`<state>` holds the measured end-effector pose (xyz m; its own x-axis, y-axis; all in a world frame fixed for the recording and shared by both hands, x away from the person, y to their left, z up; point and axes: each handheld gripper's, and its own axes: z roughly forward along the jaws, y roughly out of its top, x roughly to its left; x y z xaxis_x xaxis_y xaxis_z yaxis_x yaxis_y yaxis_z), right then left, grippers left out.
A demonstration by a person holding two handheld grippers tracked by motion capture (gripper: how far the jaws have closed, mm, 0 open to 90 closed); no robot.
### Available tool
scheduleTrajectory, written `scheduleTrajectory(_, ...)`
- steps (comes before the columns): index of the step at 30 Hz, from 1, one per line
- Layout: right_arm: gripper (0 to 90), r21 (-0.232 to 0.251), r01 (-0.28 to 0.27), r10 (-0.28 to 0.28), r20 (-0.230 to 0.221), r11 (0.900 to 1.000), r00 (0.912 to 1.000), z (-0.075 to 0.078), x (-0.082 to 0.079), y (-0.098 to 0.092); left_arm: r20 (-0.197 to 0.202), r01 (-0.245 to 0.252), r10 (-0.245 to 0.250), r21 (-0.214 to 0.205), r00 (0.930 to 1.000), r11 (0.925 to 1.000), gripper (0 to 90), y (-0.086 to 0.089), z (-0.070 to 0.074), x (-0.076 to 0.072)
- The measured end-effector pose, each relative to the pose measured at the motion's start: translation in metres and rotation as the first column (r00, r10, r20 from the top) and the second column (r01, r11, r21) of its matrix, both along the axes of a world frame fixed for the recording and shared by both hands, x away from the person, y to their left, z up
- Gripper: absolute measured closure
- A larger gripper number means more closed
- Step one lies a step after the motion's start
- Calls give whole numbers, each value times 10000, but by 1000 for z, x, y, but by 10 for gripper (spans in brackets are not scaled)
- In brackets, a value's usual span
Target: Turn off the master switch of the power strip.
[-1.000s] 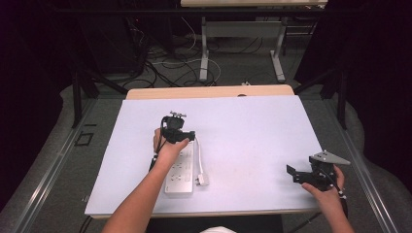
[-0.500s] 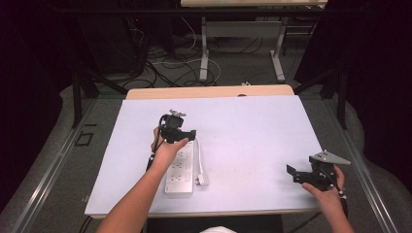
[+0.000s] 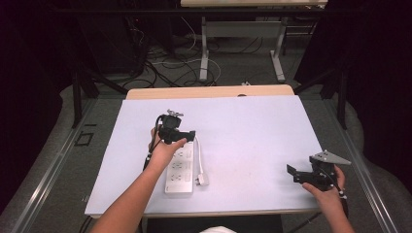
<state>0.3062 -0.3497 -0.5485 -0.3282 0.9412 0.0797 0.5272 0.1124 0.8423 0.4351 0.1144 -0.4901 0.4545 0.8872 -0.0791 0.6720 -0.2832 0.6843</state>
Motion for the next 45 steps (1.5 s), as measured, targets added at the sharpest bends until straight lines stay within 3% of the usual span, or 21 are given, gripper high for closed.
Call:
scheduleTrajectory(10,19,64,60,-61,210,10000,9998,-1,1,1,47,149,-149,-85,9999,9999,160,5,5,-8)
scheduleTrajectory(11,19,-77,-30,30,-79,10000,10000,1,-1,0,47,237,-237,-23,9997,9997,157,5,6,-8)
scheduleTrajectory(20,19,-47,-57,57,-18,10000,10000,2,-1,0,-41,490,-491,-276,9988,9984,26,11,8,-16)
scheduleTrajectory(27,19,-27,-36,37,14,10000,10000,2,-1,0,20,384,-384,-501,9993,9980,6,18,12,-23)
scheduleTrajectory(45,19,-5,-21,21,25,10000,10000,3,-1,0,210,774,-762,-634,9969,9950,6,39,19,-48)
